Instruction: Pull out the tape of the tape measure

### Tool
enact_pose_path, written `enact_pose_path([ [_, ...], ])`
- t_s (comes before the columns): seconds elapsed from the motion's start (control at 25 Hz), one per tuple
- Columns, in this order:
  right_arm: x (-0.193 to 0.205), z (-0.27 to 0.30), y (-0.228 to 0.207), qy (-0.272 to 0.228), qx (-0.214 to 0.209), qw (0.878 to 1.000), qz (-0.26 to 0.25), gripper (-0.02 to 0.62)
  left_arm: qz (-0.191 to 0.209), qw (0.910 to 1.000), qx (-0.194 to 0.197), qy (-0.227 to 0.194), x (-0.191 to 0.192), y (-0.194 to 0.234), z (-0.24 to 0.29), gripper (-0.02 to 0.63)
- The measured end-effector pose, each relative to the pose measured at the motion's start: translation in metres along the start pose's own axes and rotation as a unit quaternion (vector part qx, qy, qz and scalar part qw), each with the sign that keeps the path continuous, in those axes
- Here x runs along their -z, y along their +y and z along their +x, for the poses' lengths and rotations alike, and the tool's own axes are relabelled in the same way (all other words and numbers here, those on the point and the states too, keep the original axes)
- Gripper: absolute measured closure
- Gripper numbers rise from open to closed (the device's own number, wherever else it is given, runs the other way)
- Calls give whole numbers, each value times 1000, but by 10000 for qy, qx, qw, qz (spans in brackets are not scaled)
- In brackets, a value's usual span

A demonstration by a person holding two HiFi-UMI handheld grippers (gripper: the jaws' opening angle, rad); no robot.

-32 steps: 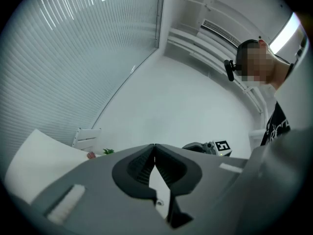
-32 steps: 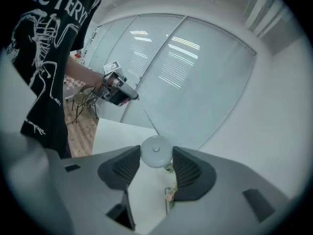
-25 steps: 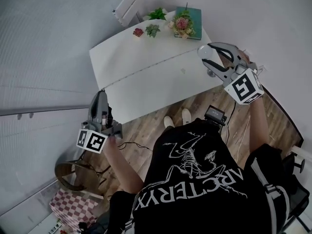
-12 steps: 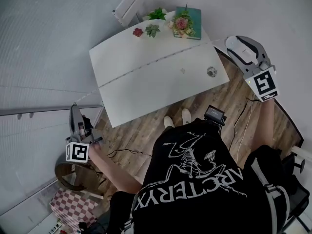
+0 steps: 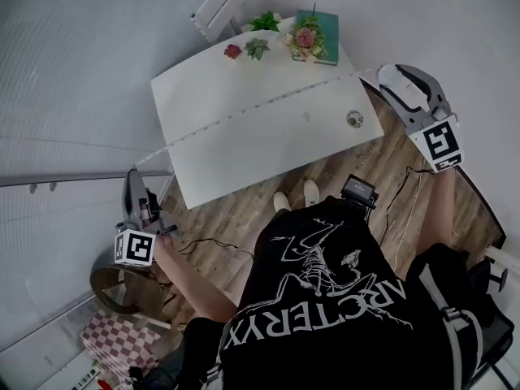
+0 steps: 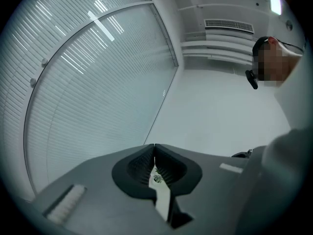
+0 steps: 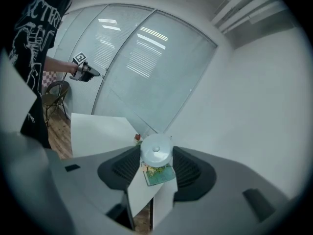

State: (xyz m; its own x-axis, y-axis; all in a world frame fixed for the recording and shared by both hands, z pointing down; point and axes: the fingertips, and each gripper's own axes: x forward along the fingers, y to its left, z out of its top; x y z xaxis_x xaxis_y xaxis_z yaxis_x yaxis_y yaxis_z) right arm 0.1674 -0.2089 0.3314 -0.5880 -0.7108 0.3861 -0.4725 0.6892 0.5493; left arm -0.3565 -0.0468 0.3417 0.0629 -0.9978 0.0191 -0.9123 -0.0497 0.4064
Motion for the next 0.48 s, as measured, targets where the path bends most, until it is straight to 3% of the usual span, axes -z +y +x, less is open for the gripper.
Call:
enact_pose_path([
  [0.48,25,16,10,186,-228,9992,283,377,-22,9994,-172,312,25,8,6,591],
])
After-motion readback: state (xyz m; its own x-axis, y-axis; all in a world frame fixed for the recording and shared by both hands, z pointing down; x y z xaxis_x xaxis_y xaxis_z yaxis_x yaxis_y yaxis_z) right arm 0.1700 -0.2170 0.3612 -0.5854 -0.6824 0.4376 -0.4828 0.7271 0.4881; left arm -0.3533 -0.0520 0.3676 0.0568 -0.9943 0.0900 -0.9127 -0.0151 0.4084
